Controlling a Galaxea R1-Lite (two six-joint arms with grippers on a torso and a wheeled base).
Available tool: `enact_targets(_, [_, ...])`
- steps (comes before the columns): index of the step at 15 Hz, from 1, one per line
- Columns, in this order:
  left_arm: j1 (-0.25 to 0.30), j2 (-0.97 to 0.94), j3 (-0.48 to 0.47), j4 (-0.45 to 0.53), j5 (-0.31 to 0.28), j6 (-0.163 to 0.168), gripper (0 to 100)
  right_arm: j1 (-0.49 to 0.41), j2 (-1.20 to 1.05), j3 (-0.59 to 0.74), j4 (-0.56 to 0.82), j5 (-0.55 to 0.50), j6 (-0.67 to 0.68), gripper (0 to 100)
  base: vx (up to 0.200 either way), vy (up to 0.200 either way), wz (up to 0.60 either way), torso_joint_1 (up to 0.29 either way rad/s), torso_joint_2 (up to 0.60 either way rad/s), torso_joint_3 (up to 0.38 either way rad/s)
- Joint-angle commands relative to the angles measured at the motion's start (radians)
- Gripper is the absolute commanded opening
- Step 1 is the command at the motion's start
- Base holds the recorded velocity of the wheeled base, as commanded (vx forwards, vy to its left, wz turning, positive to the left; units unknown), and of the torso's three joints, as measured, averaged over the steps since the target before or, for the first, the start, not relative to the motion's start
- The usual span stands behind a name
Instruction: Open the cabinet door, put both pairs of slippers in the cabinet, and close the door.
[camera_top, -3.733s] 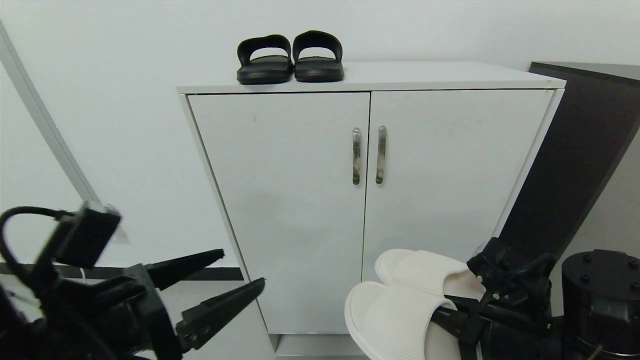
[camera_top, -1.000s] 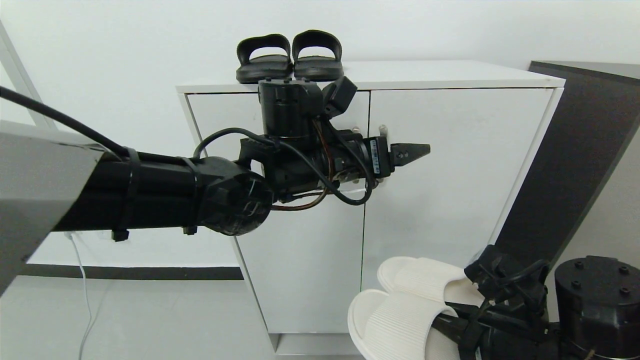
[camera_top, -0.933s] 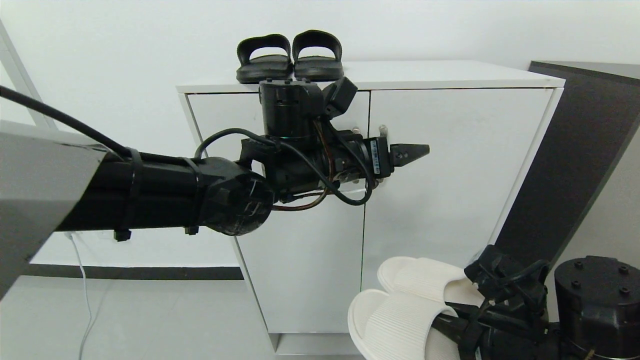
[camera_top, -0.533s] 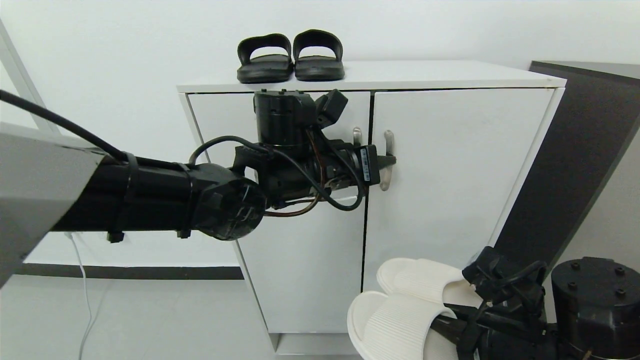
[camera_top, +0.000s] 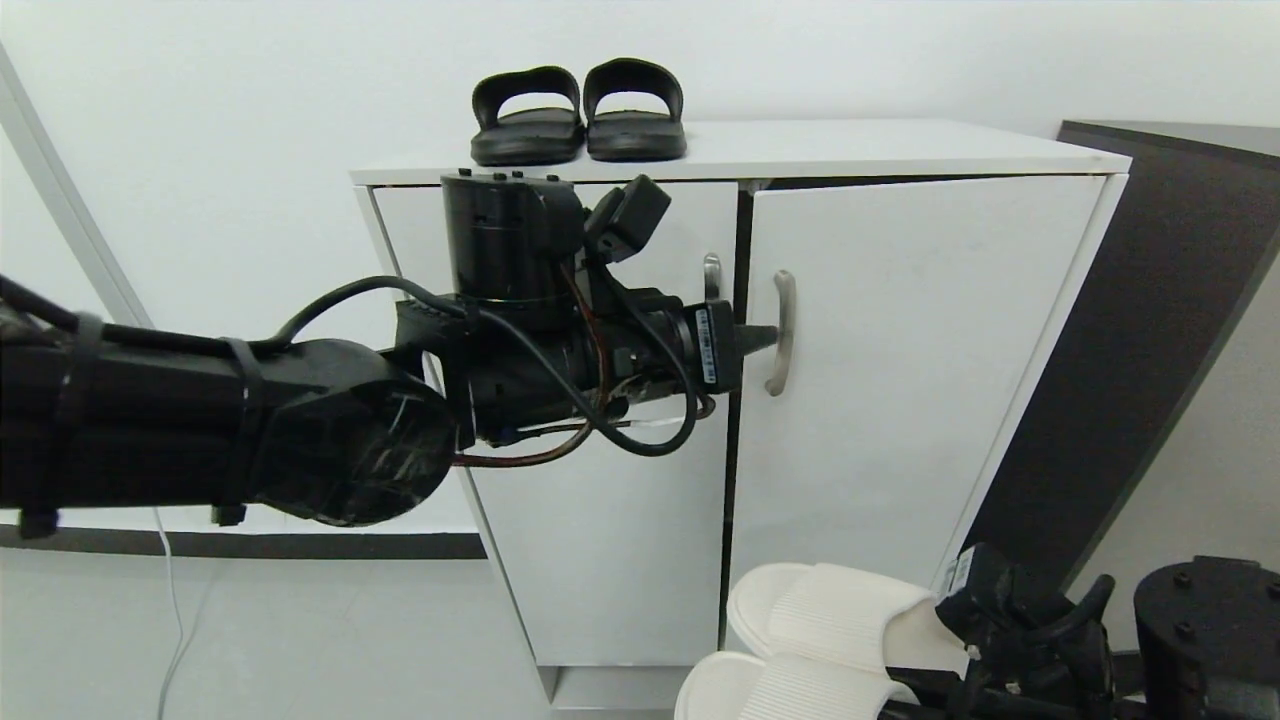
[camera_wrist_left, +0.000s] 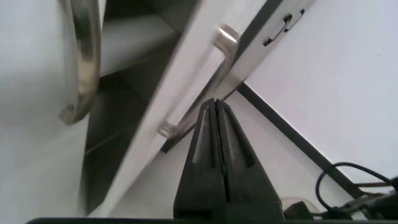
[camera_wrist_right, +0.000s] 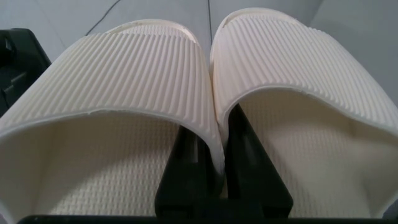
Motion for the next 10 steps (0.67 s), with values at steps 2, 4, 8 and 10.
enact_targets(2, [-0.021,-0.098,0.069,-0.004,-0.001,0.001,0,0.001,-0.010,0.005,0.000,-0.002,0.000,0,0.000,0.000,0.00,0.000,0.00,0.000])
enact_targets(4, [-0.004,-0.101,0.071,-0.004,-0.001,-0.001,0,0.001,-0.010,0.005,0.000,-0.003,-0.001,0,0.000,0.000,0.00,0.000,0.00,0.000])
enact_targets(8, [0.044,-0.071,0.054,-0.019,-0.001,-0.032,0,0.001,-0.010,0.007,0.000,-0.005,-0.015,0,0.000,0.000,0.00,0.000,0.00,0.000])
enact_targets(10, [0.070,-0.042,0.035,-0.035,-0.007,-0.044,0,0.001,-0.008,0.007,0.000,-0.005,-0.015,0,0.000,0.000,0.00,0.000,0.00,0.000])
